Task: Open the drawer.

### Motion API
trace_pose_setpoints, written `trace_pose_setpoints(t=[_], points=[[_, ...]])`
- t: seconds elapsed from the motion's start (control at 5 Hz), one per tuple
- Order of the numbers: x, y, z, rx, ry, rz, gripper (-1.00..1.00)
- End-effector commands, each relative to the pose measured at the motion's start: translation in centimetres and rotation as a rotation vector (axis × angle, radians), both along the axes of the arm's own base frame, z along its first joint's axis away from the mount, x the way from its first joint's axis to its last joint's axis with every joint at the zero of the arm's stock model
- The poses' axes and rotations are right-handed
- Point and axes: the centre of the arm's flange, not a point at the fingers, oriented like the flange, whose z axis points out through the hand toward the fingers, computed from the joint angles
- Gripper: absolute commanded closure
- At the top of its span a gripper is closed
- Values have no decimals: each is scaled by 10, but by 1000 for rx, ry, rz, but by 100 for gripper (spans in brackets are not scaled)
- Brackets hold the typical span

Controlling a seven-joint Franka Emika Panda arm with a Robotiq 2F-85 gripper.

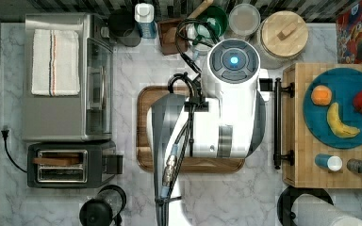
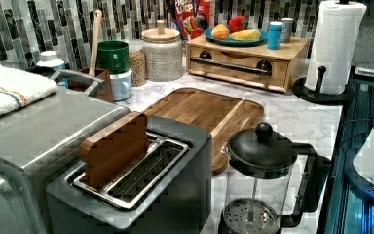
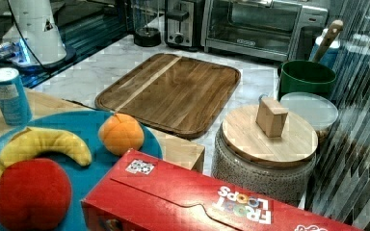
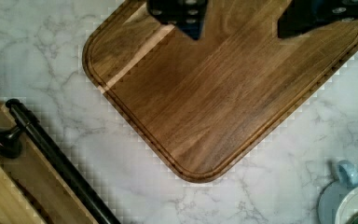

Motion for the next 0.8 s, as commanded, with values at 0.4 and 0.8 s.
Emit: trace_pose_setpoints(t=[0.4,0.8], points=[[-2,-1,-3,0,18,20,-100],[-11,-24,-9,-13,34,167,-100]])
